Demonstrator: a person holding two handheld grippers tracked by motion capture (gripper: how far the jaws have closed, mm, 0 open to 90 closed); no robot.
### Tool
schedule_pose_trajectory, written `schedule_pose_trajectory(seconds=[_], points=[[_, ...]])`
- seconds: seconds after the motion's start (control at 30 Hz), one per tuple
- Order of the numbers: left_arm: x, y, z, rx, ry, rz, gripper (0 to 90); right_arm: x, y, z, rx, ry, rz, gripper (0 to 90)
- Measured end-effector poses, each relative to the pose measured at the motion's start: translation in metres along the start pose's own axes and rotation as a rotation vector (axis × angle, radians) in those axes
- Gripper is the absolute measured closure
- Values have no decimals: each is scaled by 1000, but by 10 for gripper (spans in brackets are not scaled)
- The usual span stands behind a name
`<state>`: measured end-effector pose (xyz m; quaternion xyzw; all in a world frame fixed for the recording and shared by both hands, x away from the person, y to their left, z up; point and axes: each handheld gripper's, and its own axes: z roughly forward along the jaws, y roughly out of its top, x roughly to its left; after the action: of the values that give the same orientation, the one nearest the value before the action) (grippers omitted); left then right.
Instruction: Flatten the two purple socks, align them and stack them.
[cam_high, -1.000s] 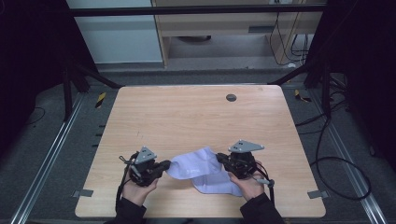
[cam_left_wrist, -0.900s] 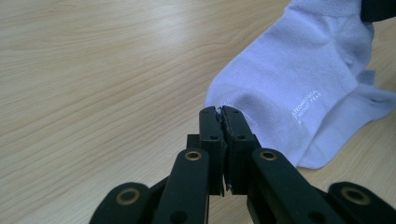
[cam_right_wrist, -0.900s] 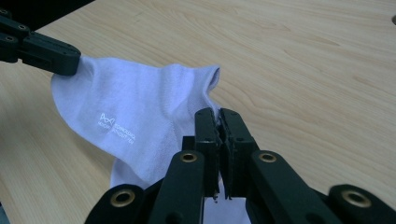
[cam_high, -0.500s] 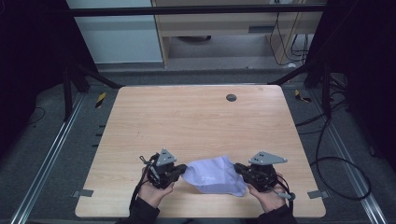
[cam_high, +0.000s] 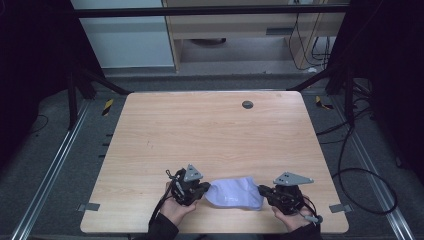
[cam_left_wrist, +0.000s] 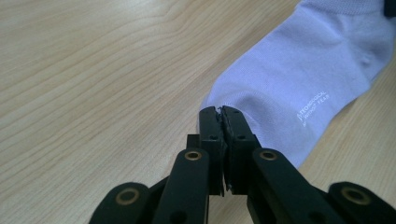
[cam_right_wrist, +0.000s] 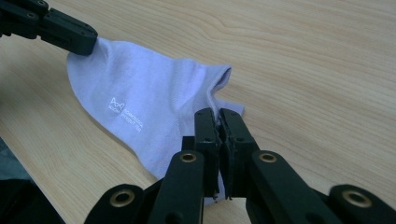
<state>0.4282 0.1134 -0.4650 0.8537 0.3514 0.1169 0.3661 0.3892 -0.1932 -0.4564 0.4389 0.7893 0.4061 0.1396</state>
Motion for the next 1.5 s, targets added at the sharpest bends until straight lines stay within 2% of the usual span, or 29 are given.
schedule_pose_trajectory(seconds=[0.1,0.27,0.5,0.67,0.73,0.8,0.83,0.93,1.03,1.07,1.17,1.3,1.5], points=[[0,-1,5,8,3,-5,871,-1,-1,2,8,-2,3,869],[-3,-2,12,24,4,8,869,-5,-4,6,26,-10,10,867],[-1,-5,19,45,7,10,862,-11,-10,16,80,-20,26,861],[0,-4,16,28,24,13,797,-11,-12,18,100,-46,25,803],[0,-2,10,5,29,10,751,-11,-12,16,76,-53,20,766],[-2,3,4,-30,36,14,716,-11,-10,11,26,-63,1,746],[-3,4,2,-41,36,15,714,-10,-9,9,-10,-64,-6,749],[-12,8,6,-55,23,37,722,-6,-8,8,-50,-45,-17,797],[-17,7,19,-11,8,66,757,-2,-11,16,-16,-7,-29,856],[-19,4,26,21,2,66,771,-1,-12,18,3,-7,-32,866],[-20,-2,32,51,-6,68,803,-3,-17,27,60,-3,-37,882],[-20,-4,31,53,-9,67,820,-8,-21,31,90,-15,-35,883],[-24,-5,29,41,-2,77,803,-9,-22,33,98,-16,-32,878]])
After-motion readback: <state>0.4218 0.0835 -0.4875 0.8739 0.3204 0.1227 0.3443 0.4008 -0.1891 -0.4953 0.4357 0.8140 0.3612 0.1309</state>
